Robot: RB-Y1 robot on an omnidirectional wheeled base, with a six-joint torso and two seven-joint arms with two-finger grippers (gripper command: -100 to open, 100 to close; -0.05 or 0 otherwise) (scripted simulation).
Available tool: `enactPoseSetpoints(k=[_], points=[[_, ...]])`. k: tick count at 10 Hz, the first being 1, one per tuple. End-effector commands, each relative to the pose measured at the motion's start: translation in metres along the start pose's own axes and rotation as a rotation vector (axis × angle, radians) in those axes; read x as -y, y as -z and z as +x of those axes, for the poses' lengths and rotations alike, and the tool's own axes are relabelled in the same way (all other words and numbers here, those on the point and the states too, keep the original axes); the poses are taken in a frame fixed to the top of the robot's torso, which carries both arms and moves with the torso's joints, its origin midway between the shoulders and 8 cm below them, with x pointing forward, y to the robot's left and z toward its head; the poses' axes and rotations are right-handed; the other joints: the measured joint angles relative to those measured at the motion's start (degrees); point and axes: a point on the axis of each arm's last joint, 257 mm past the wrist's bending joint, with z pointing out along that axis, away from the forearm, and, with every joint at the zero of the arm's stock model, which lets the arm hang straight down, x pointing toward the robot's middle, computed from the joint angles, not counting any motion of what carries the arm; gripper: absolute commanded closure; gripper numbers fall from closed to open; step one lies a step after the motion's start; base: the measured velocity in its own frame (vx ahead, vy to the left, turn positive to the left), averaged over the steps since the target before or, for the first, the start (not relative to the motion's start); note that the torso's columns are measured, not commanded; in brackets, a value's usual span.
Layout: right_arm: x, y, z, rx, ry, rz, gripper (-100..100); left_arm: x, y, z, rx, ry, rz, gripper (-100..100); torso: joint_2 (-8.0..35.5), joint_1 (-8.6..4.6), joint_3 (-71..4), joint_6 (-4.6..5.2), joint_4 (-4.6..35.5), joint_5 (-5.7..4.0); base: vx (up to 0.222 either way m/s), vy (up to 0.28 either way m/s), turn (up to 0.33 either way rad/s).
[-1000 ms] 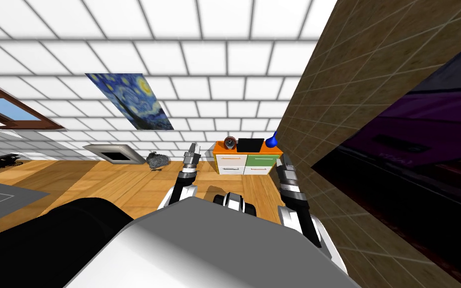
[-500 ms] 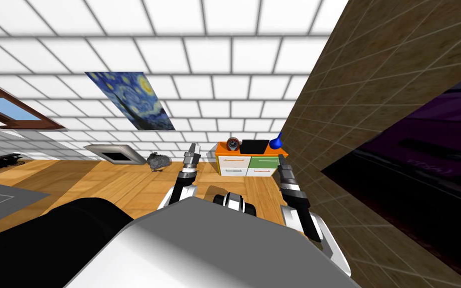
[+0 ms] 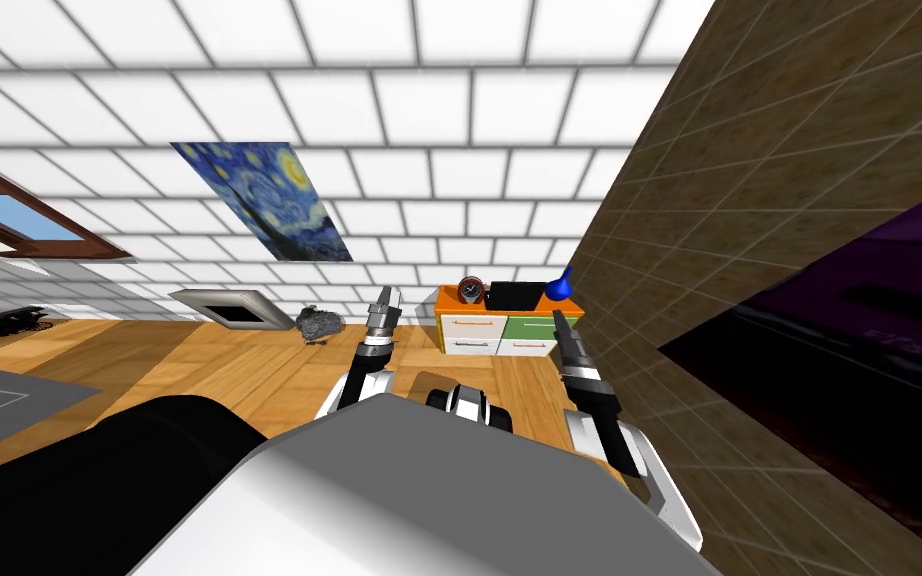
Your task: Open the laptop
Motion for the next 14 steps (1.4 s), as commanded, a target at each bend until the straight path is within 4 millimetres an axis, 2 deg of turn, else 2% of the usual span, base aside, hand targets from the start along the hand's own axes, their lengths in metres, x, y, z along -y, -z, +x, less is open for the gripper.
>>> enactPoseSetpoints(k=[1, 6, 7, 8, 9, 10, 11, 14], points=[[0.009, -0.002, 0.0, -0.009, 0.088, 0.014, -100, 0.0, 0.0, 0.0, 0.0, 0.0, 0.0, 0, -0.03, 0.04, -0.01, -0.01, 0.0, 0.0, 0.038, 0.066, 0.009], [0.034, -0.005, -0.001, -0.035, 0.313, 0.054, -100, 0.0, 0.0, 0.0, 0.0, 0.0, 0.0, 0, 0.0, -0.03, 0.0, 0.0, 0.0, -0.01, 0.049, 0.081, 0.014], [0.034, -0.005, -0.001, -0.035, 0.321, 0.053, -100, 0.0, 0.0, 0.0, 0.0, 0.0, 0.0, 0, -0.04, 0.06, -0.02, -0.01, -0.01, 0.0, 0.053, 0.079, 0.009], [0.043, -0.006, -0.002, -0.045, 0.392, 0.068, -100, 0.0, 0.0, 0.0, 0.0, 0.0, 0.0, 0, 0.0, 0.05, -0.01, 0.0, 0.0, 0.01, 0.048, 0.1, 0.014], [0.043, -0.006, -0.002, -0.045, 0.4, 0.068, -100, 0.0, 0.0, 0.0, 0.0, 0.0, 0.0, 0, 0.01, 0.11, 0.01, -0.01, 0.0, 0.02, 0.036, 0.083, 0.008], [0.052, -0.007, -0.003, -0.055, 0.469, 0.084, -100, 0.0, 0.0, 0.0, 0.0, 0.0, 0.0, 0, 0.05, 0.02, 0.03, 0.0, 0.02, 0.01, 0.047, 0.082, 0.019], [0.052, -0.007, -0.003, -0.056, 0.479, 0.084, -100, 0.0, 0.0, 0.0, 0.0, 0.0, 0.0, 0, 0.0, 0.01, 0.01, -0.01, 0.01, 0.0, 0.046, 0.071, 0.01], [0.073, -0.009, -0.005, -0.079, 0.622, 0.118, -100, 0.0, 0.0, 0.0, 0.0, 0.0, 0.0, 0, 0.01, 0.03, 0.0, 0.0, 0.0, 0.01, 0.043, 0.091, 0.014]])
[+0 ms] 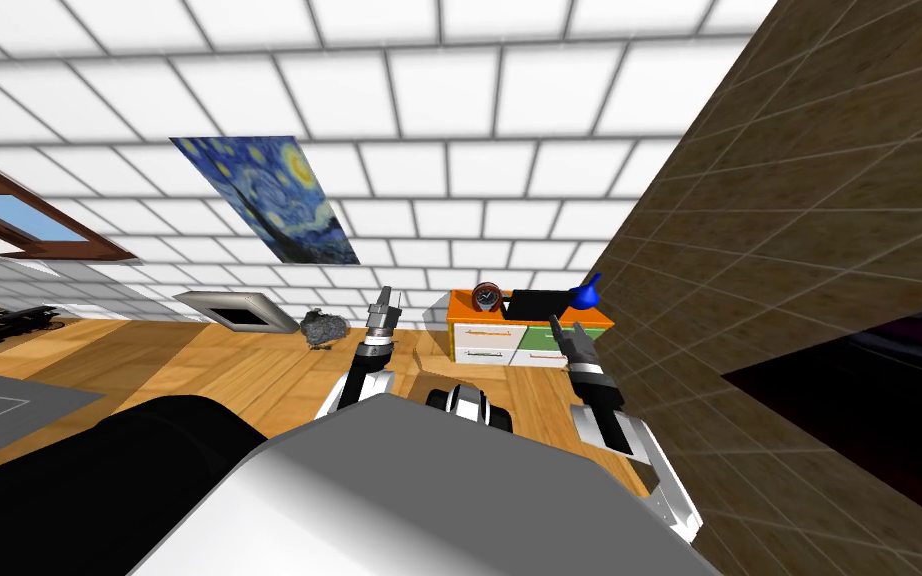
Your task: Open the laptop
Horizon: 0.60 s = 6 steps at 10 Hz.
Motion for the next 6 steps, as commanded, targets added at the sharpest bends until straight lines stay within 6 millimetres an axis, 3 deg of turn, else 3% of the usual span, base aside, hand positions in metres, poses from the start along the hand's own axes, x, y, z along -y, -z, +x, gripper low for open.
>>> enactPoseSetpoints(k=[1, 6], points=[[0.011, -0.002, 0.005, -0.016, 0.096, 0.019, -100, 0.0, 0.0, 0.0, 0.0, 0.0, 0.0, 0, 0.04, 0.02, 0.04, 0.0, 0.02, -0.01, 0.038, 0.072, 0.01], [0.042, -0.006, 0.019, -0.065, 0.315, 0.069, -100, 0.0, 0.0, 0.0, 0.0, 0.0, 0.0, 0, 0.01, 0.0, 0.01, 0.0, 0.01, 0.0, 0.052, 0.091, 0.015]])
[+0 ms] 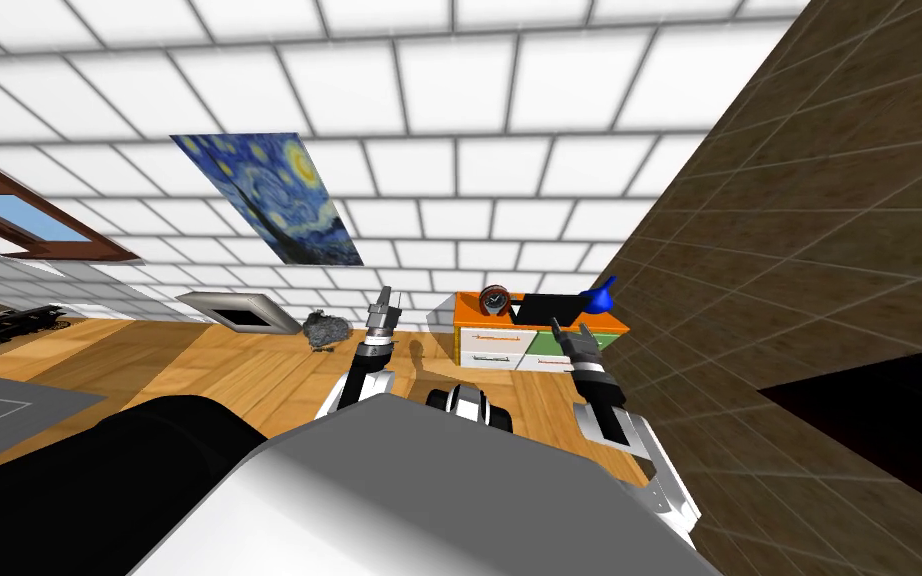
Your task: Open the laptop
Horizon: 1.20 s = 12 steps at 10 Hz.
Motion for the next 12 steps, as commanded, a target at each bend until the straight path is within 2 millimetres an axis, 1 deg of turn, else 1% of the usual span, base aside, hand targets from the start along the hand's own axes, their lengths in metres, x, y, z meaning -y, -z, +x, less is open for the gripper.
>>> enactPoseSetpoints(k=[1, 2, 3, 4, 5, 6, 7, 8, 9, 10, 11, 12], points=[[0.01, -0.002, 0.009, -0.021, 0.097, 0.018, -100, 0.0, 0.0, 0.0, 0.0, 0.0, 0.0, 0, -0.04, 0.01, -0.02, 0.0, -0.01, -0.01, 0.051, 0.085, 0.01], [0.02, -0.004, 0.016, -0.041, 0.159, 0.034, -100, 0.0, 0.0, 0.0, 0.0, 0.0, 0.0, 0, -0.02, -0.04, -0.02, 0.0, -0.01, -0.02, 0.058, 0.091, 0.02], [0.02, -0.004, 0.016, -0.041, 0.176, 0.034, -100, 0.0, 0.0, 0.0, 0.0, 0.0, 0.0, 0, -0.05, 0.0, -0.03, -0.01, -0.01, -0.01, 0.053, 0.072, 0.01], [0.03, -0.005, 0.023, -0.062, 0.241, 0.048, -100, 0.0, 0.0, 0.0, 0.0, 0.0, 0.0, 0, -0.01, -0.06, -0.01, 0.01, 0.0, -0.02, 0.058, 0.073, 0.017], [0.03, -0.005, 0.023, -0.062, 0.253, 0.048, -100, 0.0, 0.0, 0.0, 0.0, 0.0, 0.0, 0, -0.03, -0.03, -0.02, 0.0, -0.01, -0.02, 0.044, 0.071, 0.009], [0.04, -0.007, 0.029, -0.084, 0.316, 0.062, -100, 0.0, 0.0, 0.0, 0.0, 0.0, 0.0, 0, 0.02, -0.01, 0.01, 0.0, 0.0, -0.01, 0.047, 0.101, 0.019], [0.04, -0.007, 0.029, -0.085, 0.33, 0.062, -100, 0.0, 0.0, 0.0, 0.0, 0.0, 0.0, 0, -0.01, 0.1, 0.0, -0.01, 0.0, 0.01, 0.044, 0.089, 0.007], [0.051, -0.008, 0.036, -0.107, 0.395, 0.074, -100, 0.0, 0.0, 0.0, 0.0, 0.0, 0.0, 0, 0.0, 0.03, 0.0, 0.0, 0.0, 0.01, 0.074, 0.094, 0.017], [0.051, -0.008, 0.036, -0.108, 0.407, 0.074, -100, 0.0, 0.0, 0.0, 0.0, 0.0, 0.0, 0, -0.11, 0.02, -0.06, -0.01, -0.02, 0.0, 0.055, 0.078, 0.012], [0.061, -0.008, 0.042, -0.13, 0.469, 0.085, -100, 0.0, 0.0, 0.0, 0.0, 0.0, 0.0, 0, -0.03, -0.05, -0.03, 0.0, -0.02, -0.02, 0.045, 0.087, 0.016], [0.061, -0.008, 0.042, -0.131, 0.483, 0.084, -100, 0.0, 0.0, 0.0, 0.0, 0.0, 0.0, 0, 0.01, -0.01, 0.01, 0.0, 0.0, -0.02, 0.03, 0.071, 0.007], [0.072, -0.009, 0.047, -0.154, 0.544, 0.094, -100, 0.0, 0.0, 0.0, 0.0, 0.0, 0.0, 0, 0.06, -0.05, 0.04, 0.0, 0.01, -0.02, 0.03, 0.075, 0.018]])
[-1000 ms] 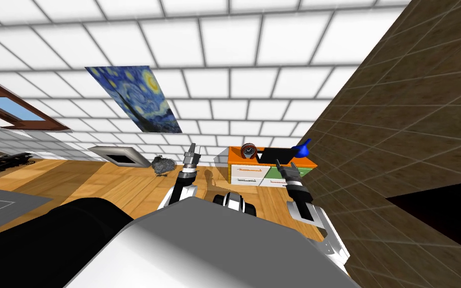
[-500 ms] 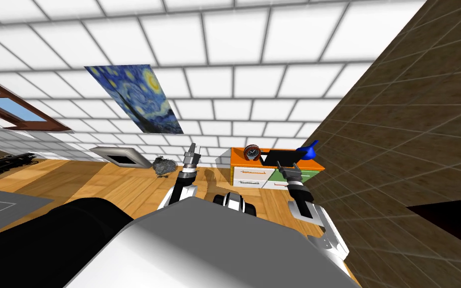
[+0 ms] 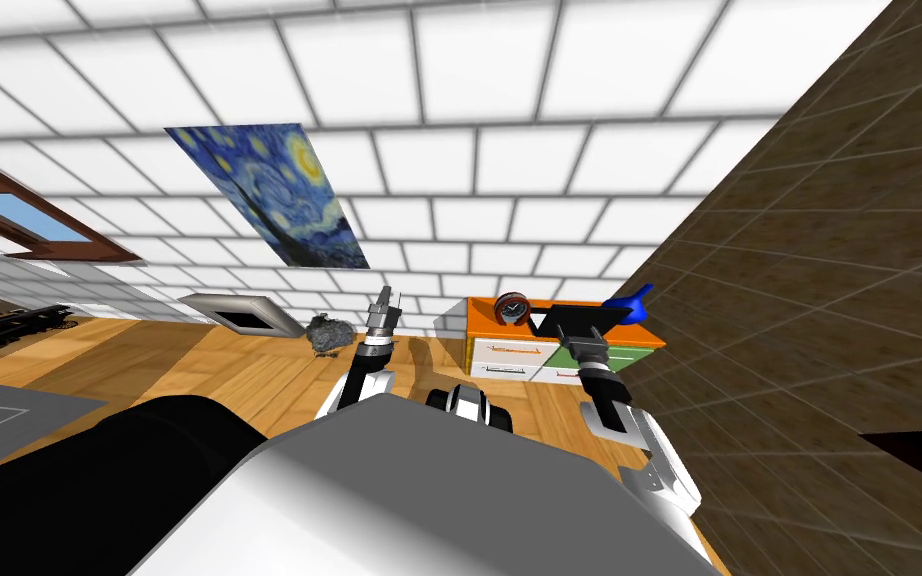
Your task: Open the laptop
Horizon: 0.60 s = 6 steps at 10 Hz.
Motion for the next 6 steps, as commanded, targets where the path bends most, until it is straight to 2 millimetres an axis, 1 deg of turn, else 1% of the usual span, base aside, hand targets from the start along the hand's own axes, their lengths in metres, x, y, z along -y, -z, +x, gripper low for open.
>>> enactPoseSetpoints(k=[1, 2, 3, 5, 6], points=[[0.007, -0.003, 0.011, -0.026, 0.093, 0.01, -100, 0.0, 0.0, 0.0, 0.0, 0.0, 0.0, 0, -0.03, 0.04, -0.01, -0.01, 0.0, 0.0, 0.041, 0.07, 0.007], [0.014, -0.005, 0.019, -0.047, 0.159, 0.017, -100, 0.0, 0.0, 0.0, 0.0, 0.0, 0.0, 0, -0.1, 0.03, -0.05, 0.0, -0.02, 0.01, 0.068, 0.09, 0.016], [0.014, -0.005, 0.019, -0.047, 0.166, 0.017, -100, 0.0, 0.0, 0.0, 0.0, 0.0, 0.0, 0, -0.19, 0.1, -0.11, -0.01, -0.05, 0.02, 0.057, 0.075, 0.008], [0.03, -0.009, 0.034, -0.086, 0.291, 0.028, -100, 0.0, 0.0, 0.0, 0.0, 0.0, 0.0, 0, -0.06, 0.07, -0.04, 0.0, -0.02, 0.01, 0.053, 0.102, 0.02], [0.03, -0.009, 0.034, -0.086, 0.305, 0.028, -100, 0.0, 0.0, 0.0, 0.0, 0.0, 0.0, 0, -0.09, 0.14, -0.05, -0.01, -0.02, 0.03, 0.051, 0.081, 0.004]])
